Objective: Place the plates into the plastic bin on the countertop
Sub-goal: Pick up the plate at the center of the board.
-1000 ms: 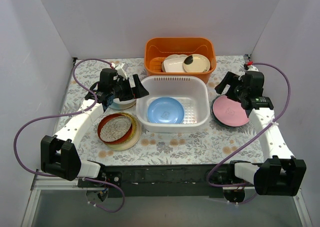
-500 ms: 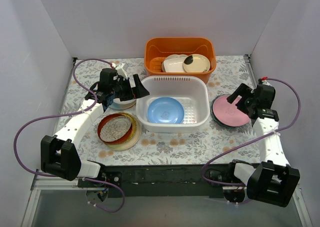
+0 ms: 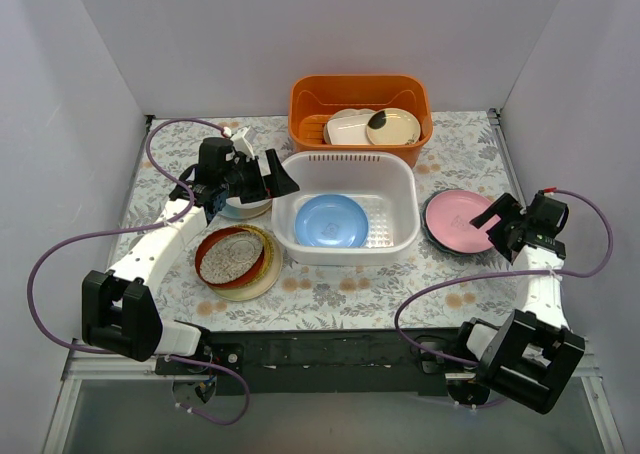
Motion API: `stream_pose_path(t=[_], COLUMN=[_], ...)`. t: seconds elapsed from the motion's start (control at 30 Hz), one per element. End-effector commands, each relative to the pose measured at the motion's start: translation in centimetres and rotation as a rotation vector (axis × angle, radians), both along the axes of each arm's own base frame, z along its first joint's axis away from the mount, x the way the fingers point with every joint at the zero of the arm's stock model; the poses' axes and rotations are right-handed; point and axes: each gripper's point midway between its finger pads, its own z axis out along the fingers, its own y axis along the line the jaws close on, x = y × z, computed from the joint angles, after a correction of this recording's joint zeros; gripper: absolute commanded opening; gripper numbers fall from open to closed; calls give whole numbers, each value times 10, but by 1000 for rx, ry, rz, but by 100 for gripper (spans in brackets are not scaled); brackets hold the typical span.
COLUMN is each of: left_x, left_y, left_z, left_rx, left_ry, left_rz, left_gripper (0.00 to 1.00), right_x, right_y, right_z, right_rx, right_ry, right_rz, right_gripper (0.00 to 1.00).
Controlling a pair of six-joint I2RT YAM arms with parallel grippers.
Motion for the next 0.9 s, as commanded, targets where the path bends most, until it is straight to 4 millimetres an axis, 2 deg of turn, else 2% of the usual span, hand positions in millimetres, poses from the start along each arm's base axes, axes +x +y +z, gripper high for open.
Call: stream_pose_path(t=[0.0, 0.27, 0.63, 0.67, 0.7, 0.77, 0.87], left_x=[-4, -4, -3, -4, -3, -3, -4], left_y=[0, 1, 1, 0, 1, 1, 1], left_z=[17, 18, 16, 16, 15, 15, 15], left_rx=[-27, -33, -43, -46, -47, -47, -48], left_ry=[-48, -52, -40, -37, -36, -36, -36], left_rz=[-13, -13, -16, -22, -18, -19, -20], left_gripper=[98, 98, 98, 98, 98, 98, 98], right_x=[0, 2, 4, 4, 5, 3, 3], right_y=[2, 3, 6, 6, 6, 7, 8], right_z=[-1, -4, -17, -18, -18, -23, -26], right_rx=[39, 62, 92, 93, 92, 96, 100], right_ry=[-32, -40, -38, -41, -45, -40, -39], right_rz=[7, 15, 22, 25, 26, 27, 26], right_gripper=[98, 96, 85, 84, 76, 74, 66])
